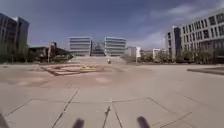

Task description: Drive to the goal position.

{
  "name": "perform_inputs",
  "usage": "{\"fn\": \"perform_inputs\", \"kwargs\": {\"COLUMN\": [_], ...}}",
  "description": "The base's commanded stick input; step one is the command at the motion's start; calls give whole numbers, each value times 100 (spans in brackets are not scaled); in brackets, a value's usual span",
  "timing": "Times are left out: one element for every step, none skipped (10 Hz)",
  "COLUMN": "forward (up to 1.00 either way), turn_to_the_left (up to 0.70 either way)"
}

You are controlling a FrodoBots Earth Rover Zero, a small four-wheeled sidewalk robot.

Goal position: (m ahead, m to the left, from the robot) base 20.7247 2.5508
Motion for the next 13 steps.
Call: {"fn": "perform_inputs", "kwargs": {"forward": [70, 70, 70, 70, 70, 70, 70, 70, 70, 70, 70, 70, 70], "turn_to_the_left": [0, 0, 0, -15, -29, -31, -25, -2, 0, 0, 0, 0, 0]}}
